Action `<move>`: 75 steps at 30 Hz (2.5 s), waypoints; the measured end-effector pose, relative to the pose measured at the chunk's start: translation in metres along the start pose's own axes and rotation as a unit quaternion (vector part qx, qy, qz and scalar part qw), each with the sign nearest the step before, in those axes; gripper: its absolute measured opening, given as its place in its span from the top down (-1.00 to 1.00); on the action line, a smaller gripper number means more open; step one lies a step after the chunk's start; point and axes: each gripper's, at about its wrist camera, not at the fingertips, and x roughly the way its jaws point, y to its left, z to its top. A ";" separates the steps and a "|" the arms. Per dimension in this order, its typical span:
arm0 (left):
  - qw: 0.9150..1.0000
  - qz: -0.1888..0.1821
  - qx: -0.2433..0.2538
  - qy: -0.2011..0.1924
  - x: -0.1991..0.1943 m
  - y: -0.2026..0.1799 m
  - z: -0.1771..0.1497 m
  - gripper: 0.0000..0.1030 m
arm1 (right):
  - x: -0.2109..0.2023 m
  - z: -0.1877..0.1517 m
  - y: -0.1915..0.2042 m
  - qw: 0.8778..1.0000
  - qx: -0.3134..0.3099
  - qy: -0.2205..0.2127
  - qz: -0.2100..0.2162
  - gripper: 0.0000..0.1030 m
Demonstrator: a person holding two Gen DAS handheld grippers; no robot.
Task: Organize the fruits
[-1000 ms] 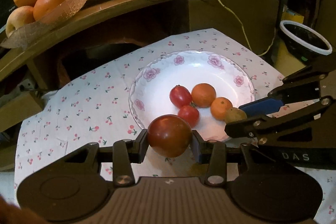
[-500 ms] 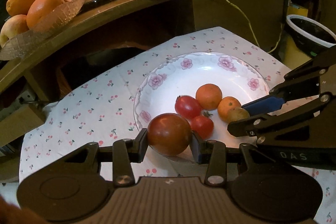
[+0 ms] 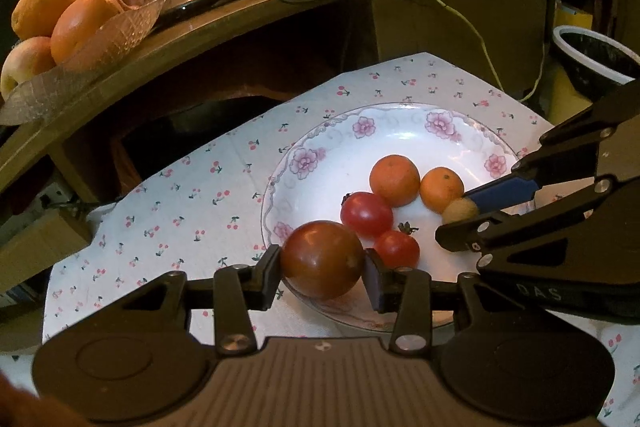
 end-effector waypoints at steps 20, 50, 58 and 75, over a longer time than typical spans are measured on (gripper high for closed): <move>1.000 -0.004 -0.004 -0.006 -0.005 0.001 0.001 0.06 | -0.007 0.001 -0.003 1.000 0.010 -0.017 -0.014 0.38; 1.000 0.012 0.006 -0.015 -0.024 -0.002 0.000 -0.09 | -0.017 -0.003 0.001 0.999 0.007 -0.035 -0.027 0.22; 1.000 0.019 0.011 -0.010 -0.034 -0.004 -0.008 -0.11 | -0.026 -0.006 0.008 0.999 -0.002 -0.043 -0.022 0.21; 1.000 0.010 0.006 -0.001 -0.055 0.000 -0.030 -0.12 | -0.039 -0.013 0.018 0.999 -0.012 -0.048 -0.010 0.19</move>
